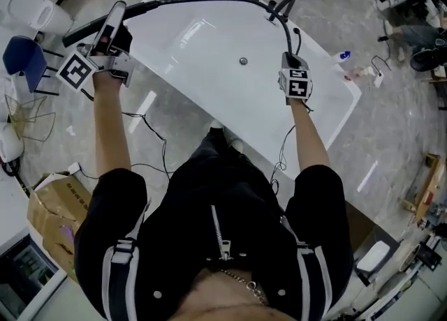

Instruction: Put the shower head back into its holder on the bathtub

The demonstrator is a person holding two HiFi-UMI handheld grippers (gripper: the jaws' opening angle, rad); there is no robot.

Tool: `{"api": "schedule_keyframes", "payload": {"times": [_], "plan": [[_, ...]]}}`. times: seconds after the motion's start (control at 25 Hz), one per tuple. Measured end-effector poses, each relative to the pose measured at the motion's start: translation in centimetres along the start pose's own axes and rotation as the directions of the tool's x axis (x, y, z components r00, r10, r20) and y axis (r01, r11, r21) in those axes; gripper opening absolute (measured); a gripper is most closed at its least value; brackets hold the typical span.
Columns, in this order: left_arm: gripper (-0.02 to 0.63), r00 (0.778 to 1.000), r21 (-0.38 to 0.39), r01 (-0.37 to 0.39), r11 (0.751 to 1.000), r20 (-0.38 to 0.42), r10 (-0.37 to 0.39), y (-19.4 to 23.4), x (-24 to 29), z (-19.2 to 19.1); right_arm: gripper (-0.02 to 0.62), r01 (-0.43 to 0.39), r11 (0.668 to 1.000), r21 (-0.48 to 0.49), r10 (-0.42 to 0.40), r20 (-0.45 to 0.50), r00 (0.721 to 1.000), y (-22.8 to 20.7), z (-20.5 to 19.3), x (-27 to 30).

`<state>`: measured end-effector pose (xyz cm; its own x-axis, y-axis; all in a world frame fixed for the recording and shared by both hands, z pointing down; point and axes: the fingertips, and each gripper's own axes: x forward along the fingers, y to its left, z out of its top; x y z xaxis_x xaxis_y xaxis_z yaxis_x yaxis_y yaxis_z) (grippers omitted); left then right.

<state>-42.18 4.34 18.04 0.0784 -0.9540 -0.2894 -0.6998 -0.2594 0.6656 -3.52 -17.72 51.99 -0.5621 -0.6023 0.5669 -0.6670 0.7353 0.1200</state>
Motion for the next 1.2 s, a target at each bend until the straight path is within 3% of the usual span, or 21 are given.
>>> {"api": "schedule_keyframes", "payload": {"times": [0.24,0.44,0.72,0.88,1.2], "plan": [[0.141,0.99,0.064,-0.047,0.997,-0.13,0.055,3.2,4.4,-4.1,0.009,0.023,0.998,-0.059,-0.022,0.024,0.999,-2.1,2.3,-3.1],[0.141,0.963,0.182,0.025,0.983,-0.267,0.025,3.7,9.1,-7.8,0.009,0.069,0.994,-0.087,-0.065,0.054,0.996,-4.2,4.4,-5.4],[0.141,0.906,0.313,0.127,0.941,-0.422,0.018,4.6,13.5,-12.2,0.009,0.123,0.977,-0.176,-0.11,0.078,0.991,-5.0,7.8,-7.7],[0.141,0.859,0.362,0.199,0.911,-0.512,0.016,4.6,16.0,-16.1,0.009,0.144,0.968,-0.206,-0.128,0.092,0.988,-7.1,9.9,-8.9],[0.141,0.78,0.39,0.324,0.862,-0.626,-0.01,3.7,18.6,-21.3,0.009,0.207,0.941,-0.267,-0.171,0.153,0.973,-10.1,16.1,-10.0]]}}
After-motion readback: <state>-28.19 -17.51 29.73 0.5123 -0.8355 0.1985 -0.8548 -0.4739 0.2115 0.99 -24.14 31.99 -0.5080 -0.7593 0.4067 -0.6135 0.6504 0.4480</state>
